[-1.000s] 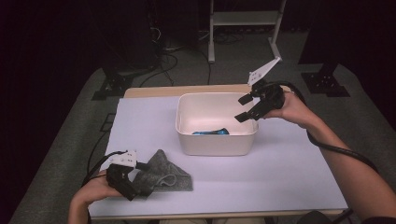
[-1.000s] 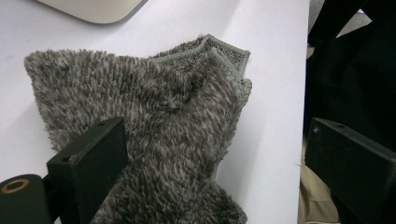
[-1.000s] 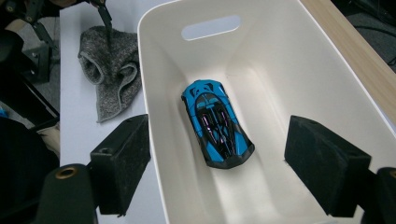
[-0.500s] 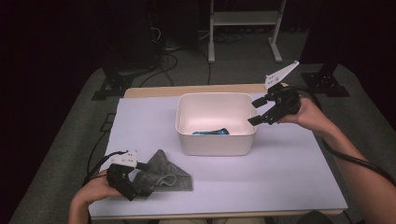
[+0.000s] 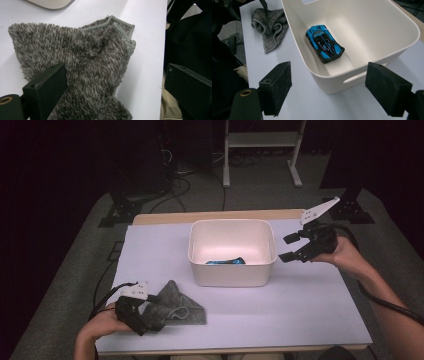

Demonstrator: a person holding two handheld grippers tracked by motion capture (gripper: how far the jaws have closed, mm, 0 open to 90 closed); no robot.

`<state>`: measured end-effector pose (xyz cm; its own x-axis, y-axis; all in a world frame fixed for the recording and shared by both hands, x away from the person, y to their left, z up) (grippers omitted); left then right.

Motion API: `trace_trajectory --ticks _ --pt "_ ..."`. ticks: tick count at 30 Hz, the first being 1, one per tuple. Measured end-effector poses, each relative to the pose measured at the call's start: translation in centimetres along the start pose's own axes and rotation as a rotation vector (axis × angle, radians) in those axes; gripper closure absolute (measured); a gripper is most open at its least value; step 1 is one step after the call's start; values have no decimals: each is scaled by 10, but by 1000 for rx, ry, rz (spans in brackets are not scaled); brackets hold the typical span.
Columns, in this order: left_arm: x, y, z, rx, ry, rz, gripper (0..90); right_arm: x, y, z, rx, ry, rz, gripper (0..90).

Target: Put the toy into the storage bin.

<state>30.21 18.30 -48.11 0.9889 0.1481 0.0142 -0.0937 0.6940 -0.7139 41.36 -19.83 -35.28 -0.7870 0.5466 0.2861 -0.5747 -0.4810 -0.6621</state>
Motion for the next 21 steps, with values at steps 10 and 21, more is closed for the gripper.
trace_trajectory --ticks 10,21 --pt "0 -2 0 -1 -7 -8 27 -4 30 -7 -7 -13 -45 196" --pt "0 -1 -3 8 -10 -14 27 -8 55 -17 -1 -20 -66 192"
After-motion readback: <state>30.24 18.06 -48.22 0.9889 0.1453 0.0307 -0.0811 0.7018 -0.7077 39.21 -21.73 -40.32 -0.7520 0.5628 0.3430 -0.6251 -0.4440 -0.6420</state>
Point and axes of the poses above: each handheld gripper's, and its own axes: z roughly backward along the jaws, y roughly out of its underside, x roughly to its left, the point moved 10 cm from there along -z, roughly forward along the jaws, and after that the axes turned 14 degrees about -z, right-handed, at the moved point
